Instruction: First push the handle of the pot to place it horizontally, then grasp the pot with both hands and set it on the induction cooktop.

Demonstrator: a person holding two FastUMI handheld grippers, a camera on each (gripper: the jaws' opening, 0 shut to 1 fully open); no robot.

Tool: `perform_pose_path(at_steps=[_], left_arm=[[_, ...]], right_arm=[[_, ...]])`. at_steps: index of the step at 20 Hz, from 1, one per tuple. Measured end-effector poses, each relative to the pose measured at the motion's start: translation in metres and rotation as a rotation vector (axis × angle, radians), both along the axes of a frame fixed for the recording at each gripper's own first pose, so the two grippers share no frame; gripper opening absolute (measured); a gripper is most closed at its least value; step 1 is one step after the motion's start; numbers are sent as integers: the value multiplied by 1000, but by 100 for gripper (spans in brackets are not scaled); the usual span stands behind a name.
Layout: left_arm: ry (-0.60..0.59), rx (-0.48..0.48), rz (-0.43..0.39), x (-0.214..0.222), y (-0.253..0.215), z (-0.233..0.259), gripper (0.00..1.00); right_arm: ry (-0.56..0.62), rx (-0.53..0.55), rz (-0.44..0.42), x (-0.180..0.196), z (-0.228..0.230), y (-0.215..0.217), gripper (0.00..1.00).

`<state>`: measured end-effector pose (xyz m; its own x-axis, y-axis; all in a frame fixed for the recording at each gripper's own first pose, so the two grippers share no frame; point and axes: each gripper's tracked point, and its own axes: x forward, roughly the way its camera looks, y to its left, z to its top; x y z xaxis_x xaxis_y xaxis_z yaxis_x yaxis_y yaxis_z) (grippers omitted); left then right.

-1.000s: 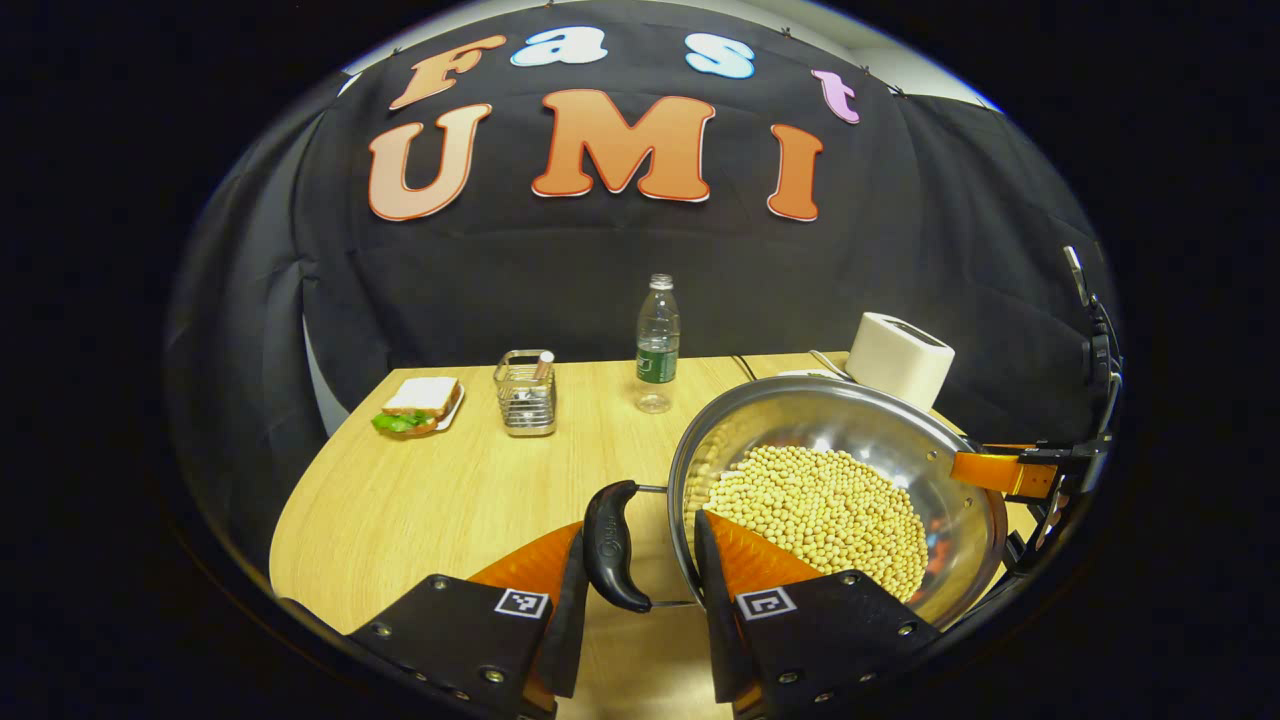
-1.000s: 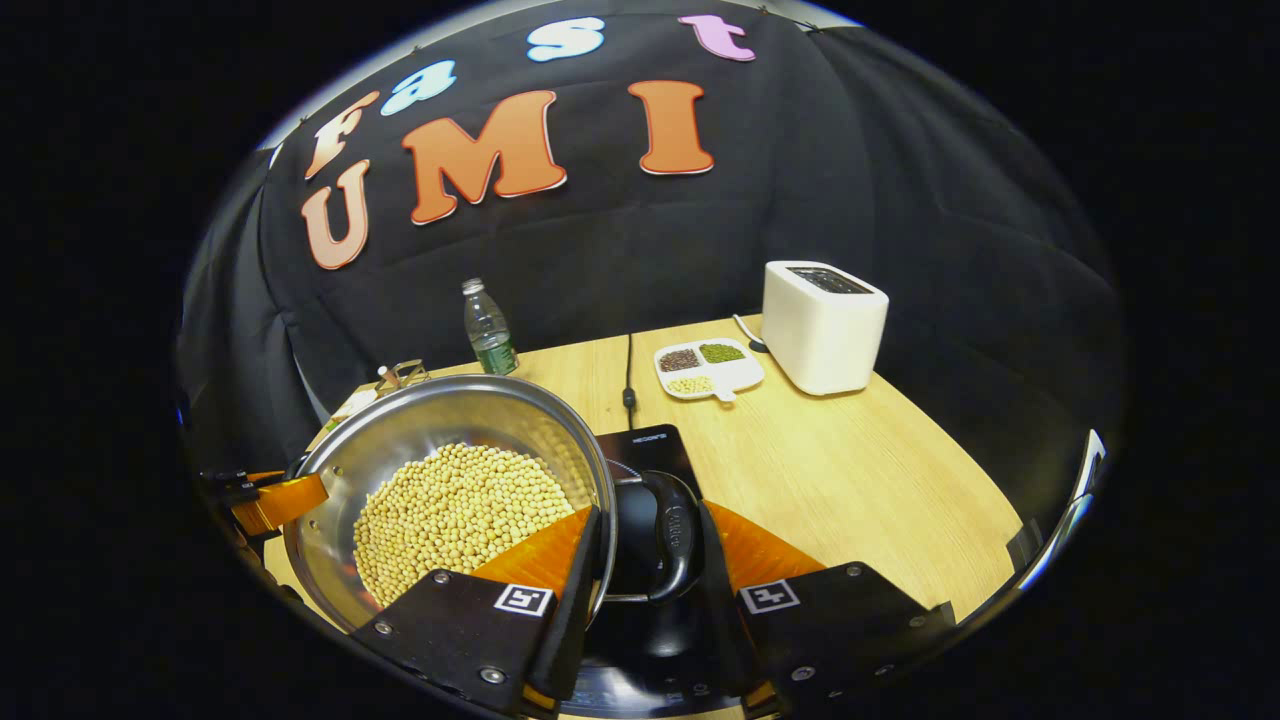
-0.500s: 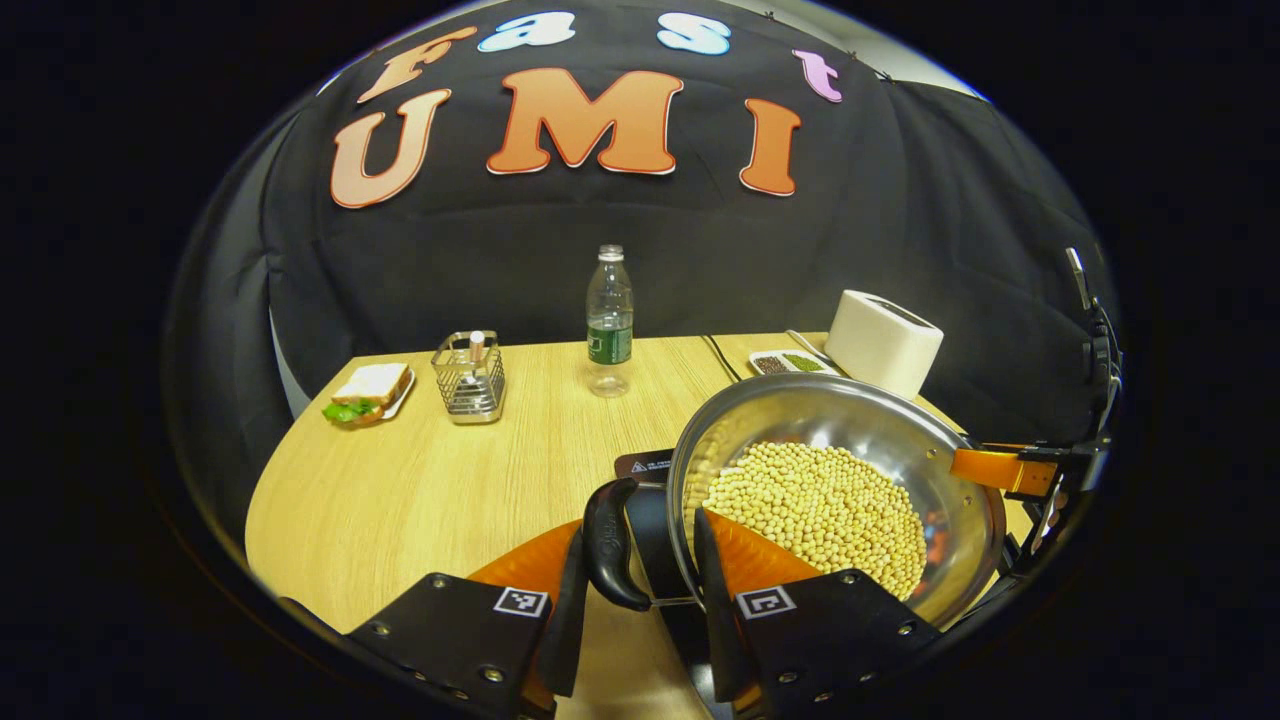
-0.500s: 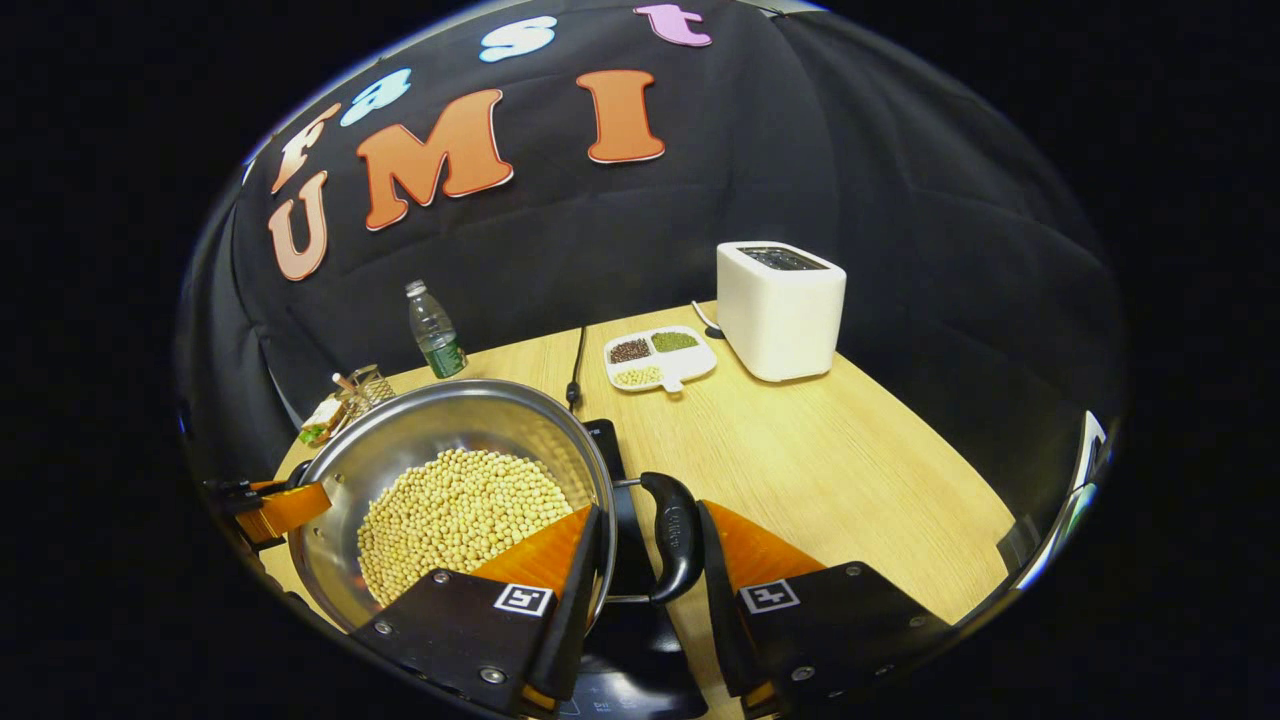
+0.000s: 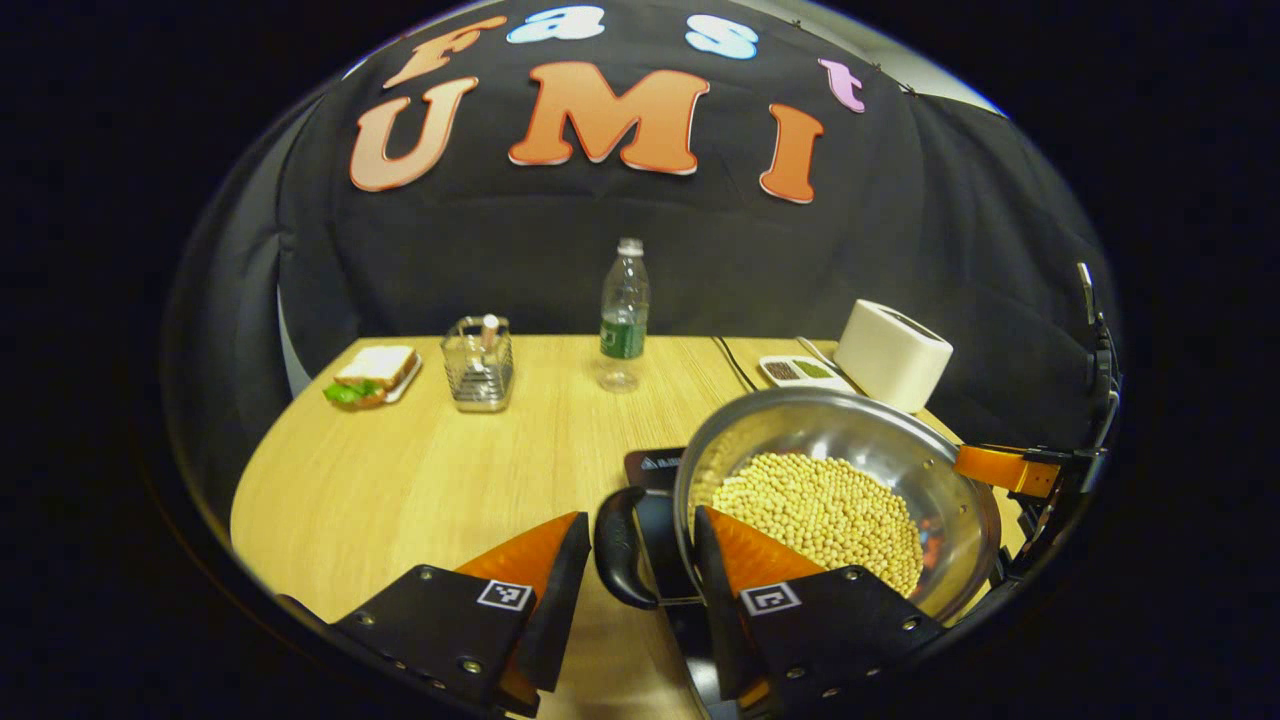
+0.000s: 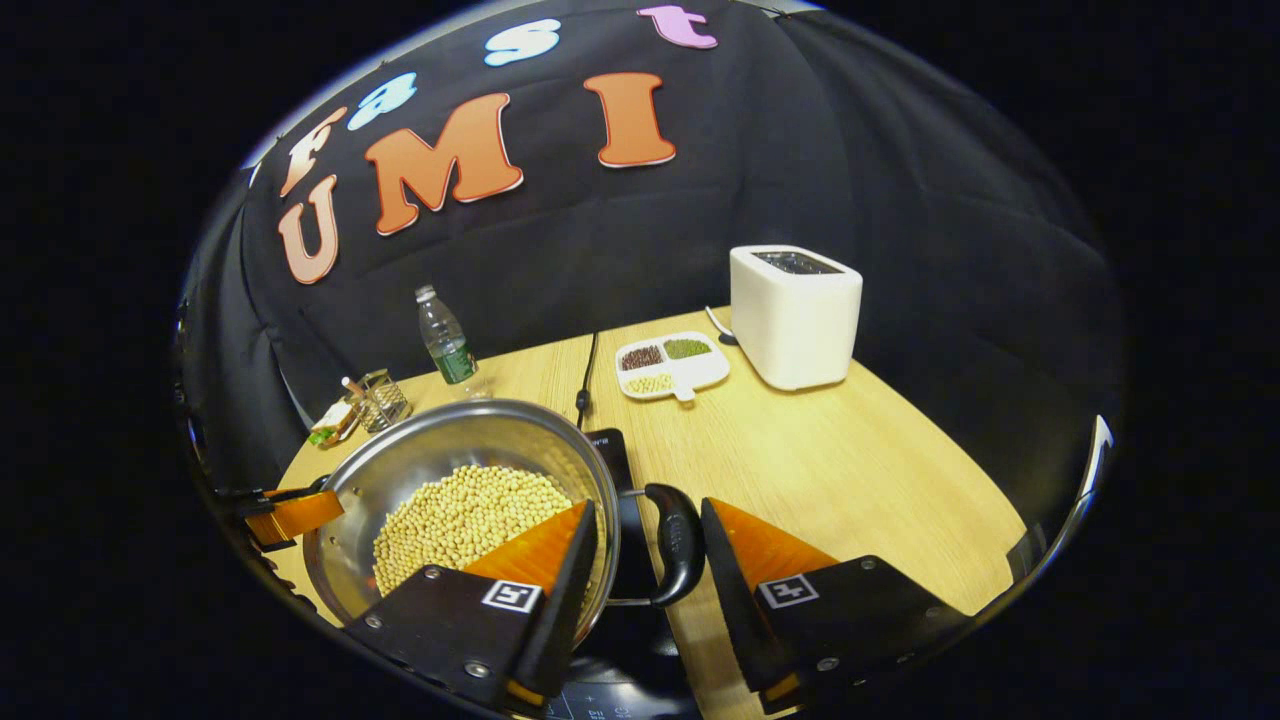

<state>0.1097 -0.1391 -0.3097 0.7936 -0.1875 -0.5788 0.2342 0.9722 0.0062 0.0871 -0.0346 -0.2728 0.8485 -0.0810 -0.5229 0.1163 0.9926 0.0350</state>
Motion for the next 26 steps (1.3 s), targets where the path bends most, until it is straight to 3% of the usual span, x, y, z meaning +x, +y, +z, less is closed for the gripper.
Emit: perform_pose_path(at_steps=[3, 6, 12, 15, 21, 26], left_arm=[[-116, 41, 68, 6, 21, 47, 74], [-224, 62, 85, 4, 31, 95, 92], [-446, 86, 91, -6, 47, 212, 91], [-520, 49, 110, -25, 58, 263, 91], [-639, 27, 168, -68, 99, 327, 90], [-660, 56, 178, -91, 105, 334, 90]], right_arm=[[-76, -6, 20, -4, 38, 5, 94], [-167, -33, 40, -8, 86, 9, 95], [-371, -58, 118, -39, 199, 32, 95], [-449, -81, 133, -57, 239, 36, 95], [-527, -92, 124, -97, 270, 35, 94], [-545, -93, 119, -107, 276, 35, 94]])
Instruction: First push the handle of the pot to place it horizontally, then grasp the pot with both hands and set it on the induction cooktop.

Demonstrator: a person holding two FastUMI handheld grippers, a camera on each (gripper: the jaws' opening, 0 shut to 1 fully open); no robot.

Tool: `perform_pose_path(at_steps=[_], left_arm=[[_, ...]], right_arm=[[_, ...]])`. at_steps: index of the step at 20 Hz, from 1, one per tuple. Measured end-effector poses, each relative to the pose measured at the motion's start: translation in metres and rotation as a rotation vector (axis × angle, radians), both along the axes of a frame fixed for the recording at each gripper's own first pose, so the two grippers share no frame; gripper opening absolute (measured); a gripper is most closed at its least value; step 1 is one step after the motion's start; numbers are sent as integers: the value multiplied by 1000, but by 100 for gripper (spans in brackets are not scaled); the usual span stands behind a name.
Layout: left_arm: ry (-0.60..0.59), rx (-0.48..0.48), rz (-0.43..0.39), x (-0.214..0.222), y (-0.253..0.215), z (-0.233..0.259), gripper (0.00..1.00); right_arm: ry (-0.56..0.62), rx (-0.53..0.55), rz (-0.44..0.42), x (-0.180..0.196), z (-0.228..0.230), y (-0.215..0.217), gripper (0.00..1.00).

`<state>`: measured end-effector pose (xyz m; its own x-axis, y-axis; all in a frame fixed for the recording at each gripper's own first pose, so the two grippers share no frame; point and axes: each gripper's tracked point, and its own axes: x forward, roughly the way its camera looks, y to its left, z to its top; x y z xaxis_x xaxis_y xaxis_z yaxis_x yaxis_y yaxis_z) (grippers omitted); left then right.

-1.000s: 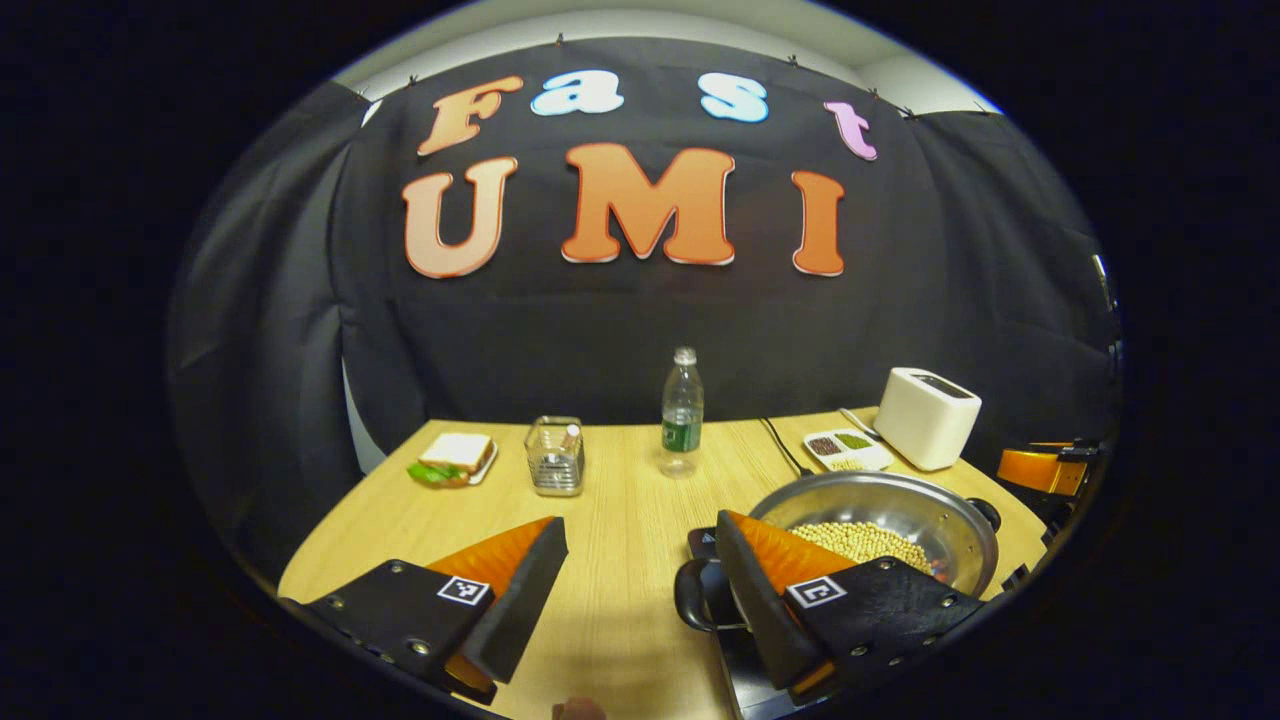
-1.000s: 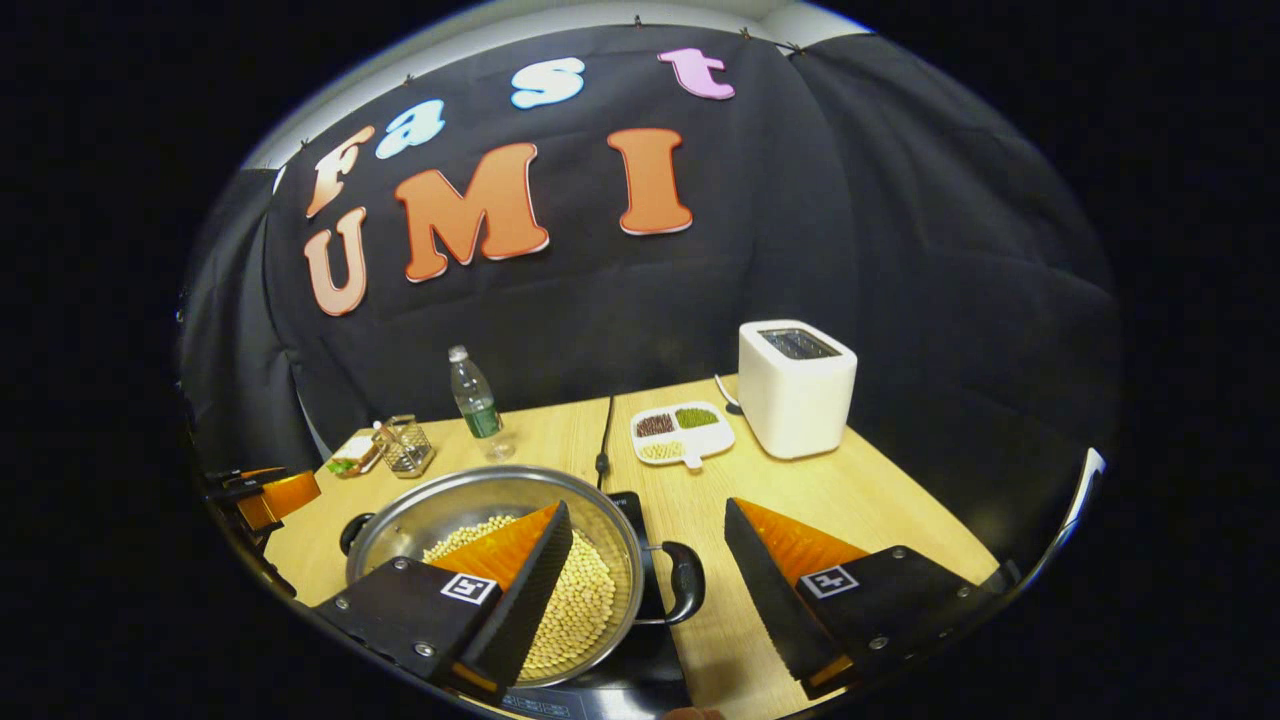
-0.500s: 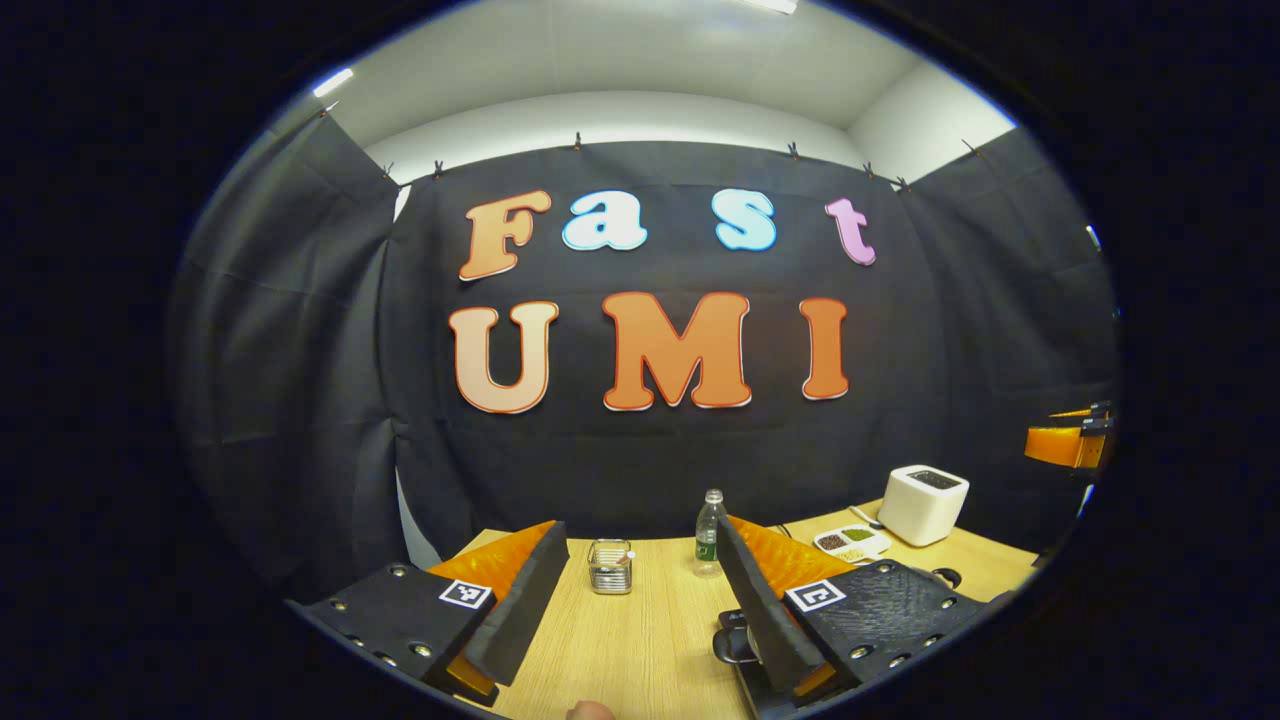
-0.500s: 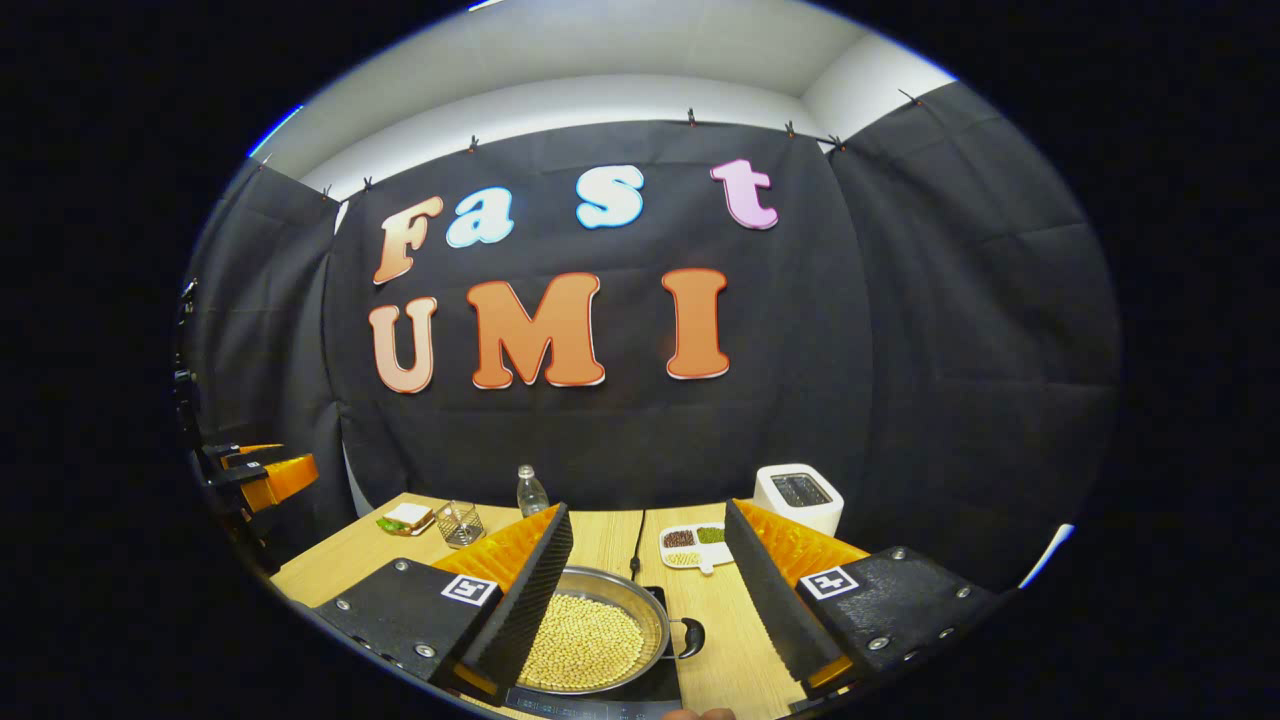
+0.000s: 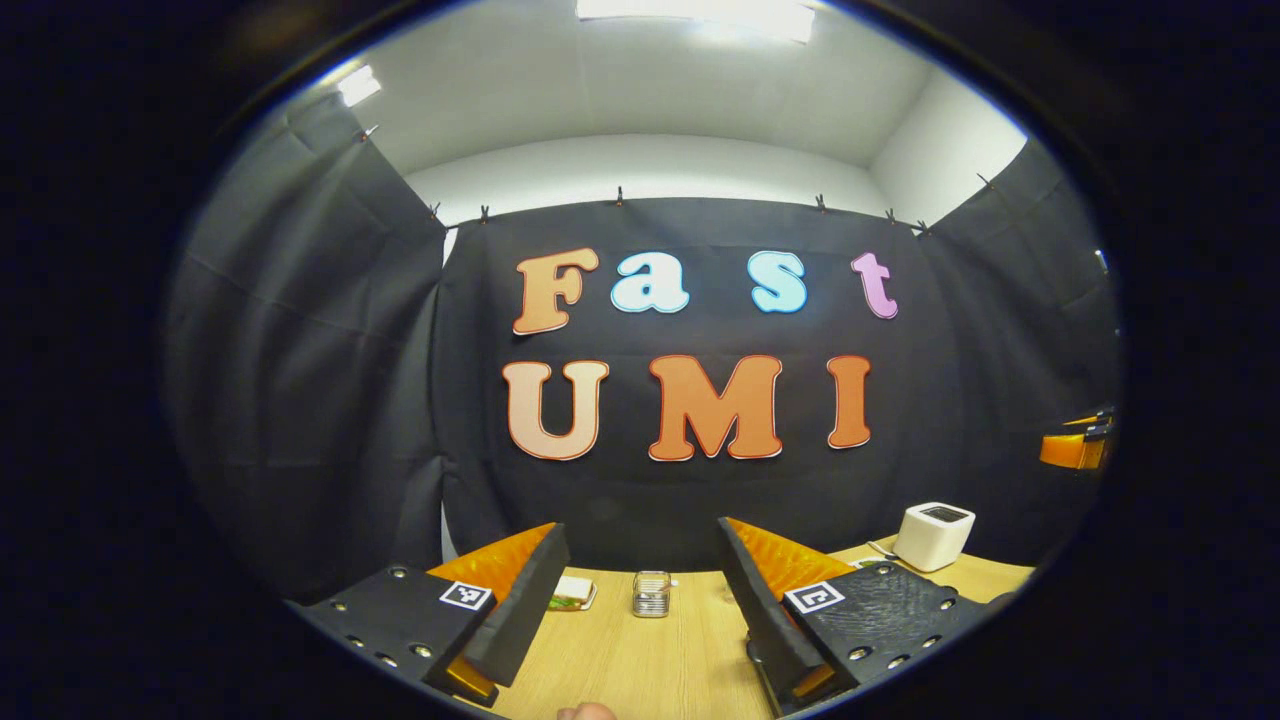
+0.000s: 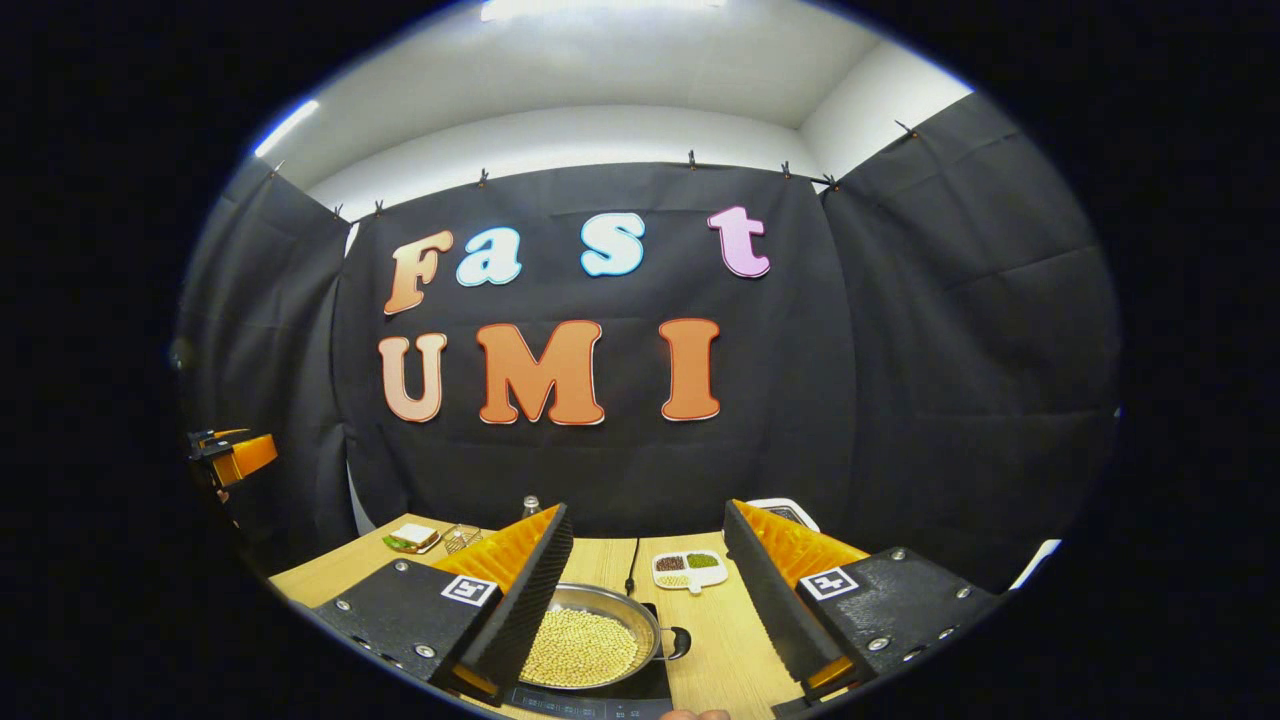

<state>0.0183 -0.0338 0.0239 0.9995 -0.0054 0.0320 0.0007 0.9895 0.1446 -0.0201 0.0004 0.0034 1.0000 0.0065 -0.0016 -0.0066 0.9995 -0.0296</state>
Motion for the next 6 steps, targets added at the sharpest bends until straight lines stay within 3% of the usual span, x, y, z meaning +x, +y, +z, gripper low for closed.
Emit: perform_pose_path(at_steps=[6], left_arm=[[8, -3, -37, -5, -17, -2, 90]], right_arm=[[2, 9, -1, -1, -2, -2, 94]])
